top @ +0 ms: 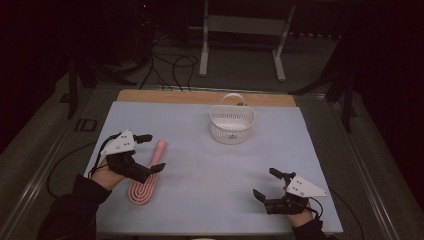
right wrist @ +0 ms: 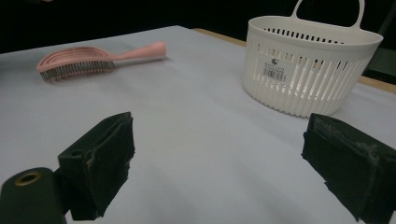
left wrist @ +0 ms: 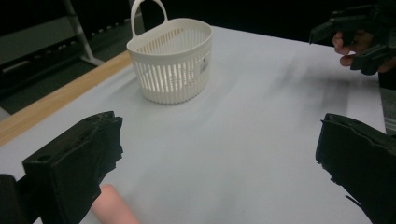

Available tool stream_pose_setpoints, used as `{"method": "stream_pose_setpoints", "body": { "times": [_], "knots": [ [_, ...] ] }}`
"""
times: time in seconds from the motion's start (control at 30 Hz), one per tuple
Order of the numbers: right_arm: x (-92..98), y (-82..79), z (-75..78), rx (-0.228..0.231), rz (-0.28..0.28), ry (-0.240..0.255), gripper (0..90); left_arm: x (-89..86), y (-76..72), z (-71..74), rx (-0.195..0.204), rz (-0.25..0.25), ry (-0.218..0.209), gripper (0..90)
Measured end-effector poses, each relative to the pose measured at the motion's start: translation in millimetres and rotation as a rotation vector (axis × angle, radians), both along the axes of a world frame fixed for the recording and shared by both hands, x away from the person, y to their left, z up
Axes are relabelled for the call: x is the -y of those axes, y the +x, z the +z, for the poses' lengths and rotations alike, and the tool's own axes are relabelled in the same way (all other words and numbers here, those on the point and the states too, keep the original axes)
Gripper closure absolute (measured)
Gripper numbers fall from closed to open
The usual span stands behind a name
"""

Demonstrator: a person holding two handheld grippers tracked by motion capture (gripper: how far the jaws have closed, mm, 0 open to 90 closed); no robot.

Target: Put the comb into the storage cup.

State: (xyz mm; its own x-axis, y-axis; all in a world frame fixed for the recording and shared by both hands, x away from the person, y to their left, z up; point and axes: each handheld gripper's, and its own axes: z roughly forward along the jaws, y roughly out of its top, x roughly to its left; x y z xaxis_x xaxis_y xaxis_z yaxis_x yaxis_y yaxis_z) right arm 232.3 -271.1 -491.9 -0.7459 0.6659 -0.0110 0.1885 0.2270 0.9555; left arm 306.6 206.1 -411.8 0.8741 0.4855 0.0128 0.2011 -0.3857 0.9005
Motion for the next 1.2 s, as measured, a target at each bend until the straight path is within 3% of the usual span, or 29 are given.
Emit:
{"method": "stream_pose_setpoints", "body": {
  "times": [0.17, 0.33, 0.63, 0.97, 1.2],
  "knots": [
    [-0.5, 0.3, -0.5, -0.002, 0.002, 0.001, 8.9, 5.1, 9.2, -3.1, -0.027, 0.002, 0.022, 0.0],
    [-0.5, 0.2, -0.5, -0.002, 0.003, 0.001, 8.9, 12.2, 16.0, -7.0, -0.034, 0.001, 0.085, 0.1],
    [-0.5, -0.1, 0.0, 0.003, 0.008, 0.0, 8.9, 17.1, 27.8, -15.1, -0.042, 0.007, 0.151, 13.2],
    [-0.5, 0.1, -0.3, 0.0, 0.01, 0.002, 8.9, 19.5, 39.3, -25.9, -0.065, 0.023, 0.191, 24.4],
    [-0.5, -0.1, -0.1, 0.0, 0.011, 0.003, 8.9, 19.3, 46.6, -34.8, -0.092, 0.026, 0.227, 41.7]
  ]
}}
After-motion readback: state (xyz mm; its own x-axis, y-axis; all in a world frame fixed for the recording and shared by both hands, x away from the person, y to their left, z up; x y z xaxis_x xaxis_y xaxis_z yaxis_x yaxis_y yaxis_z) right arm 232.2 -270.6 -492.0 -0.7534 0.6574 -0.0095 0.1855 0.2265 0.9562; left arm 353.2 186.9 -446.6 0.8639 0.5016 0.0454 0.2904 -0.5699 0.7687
